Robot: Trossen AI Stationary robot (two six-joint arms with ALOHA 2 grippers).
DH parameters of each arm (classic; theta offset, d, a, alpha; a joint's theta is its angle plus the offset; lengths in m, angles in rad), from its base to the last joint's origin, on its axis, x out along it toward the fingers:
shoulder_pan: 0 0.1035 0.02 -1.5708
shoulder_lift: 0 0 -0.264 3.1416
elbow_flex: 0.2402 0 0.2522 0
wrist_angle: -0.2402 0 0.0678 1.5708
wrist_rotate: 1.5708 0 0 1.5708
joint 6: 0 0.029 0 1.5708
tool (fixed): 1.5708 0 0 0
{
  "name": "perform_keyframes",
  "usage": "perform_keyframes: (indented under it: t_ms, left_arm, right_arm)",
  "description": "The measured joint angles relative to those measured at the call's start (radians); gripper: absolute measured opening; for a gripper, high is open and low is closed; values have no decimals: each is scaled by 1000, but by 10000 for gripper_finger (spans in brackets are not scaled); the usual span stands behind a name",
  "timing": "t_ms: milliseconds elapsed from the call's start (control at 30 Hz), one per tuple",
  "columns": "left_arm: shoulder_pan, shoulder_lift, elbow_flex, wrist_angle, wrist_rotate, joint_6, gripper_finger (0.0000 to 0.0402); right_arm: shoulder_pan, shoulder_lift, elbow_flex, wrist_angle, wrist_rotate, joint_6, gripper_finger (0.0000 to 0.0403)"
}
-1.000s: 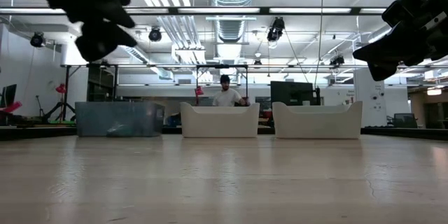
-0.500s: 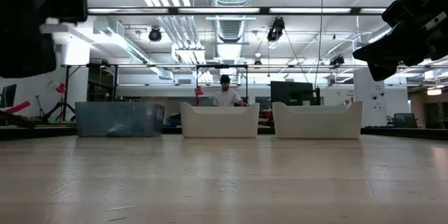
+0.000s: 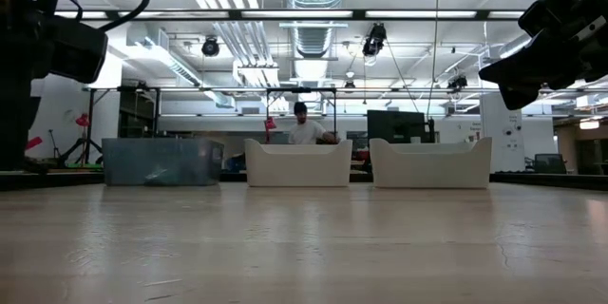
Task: Pick and place Stapler, Stapler remover, tape
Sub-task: Put the blue staple remover into the black bin
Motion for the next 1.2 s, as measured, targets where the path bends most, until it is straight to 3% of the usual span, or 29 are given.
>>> perform_keyframes:
  t_ms: [167, 400, 500, 1000, 1200]
  left_arm:
    - [-9, 1, 0, -15, 20, -9, 151]
    - [-20, -5, 28, -123, 130, -41, 151]
    - [-20, -5, 43, -174, 116, -42, 151]
    - [-21, 54, 33, -113, 94, -59, 151]
    - [-21, 72, 33, -66, 139, -42, 141]
  right_arm:
    - [0, 0, 0, 0, 0, 0, 9]
    - [0, 0, 0, 0, 0, 0, 9]
    - [0, 0, 0, 0, 0, 0, 9]
    - [0, 0, 0, 0, 0, 0, 9]
    - [0, 0, 0, 0, 0, 0, 9]
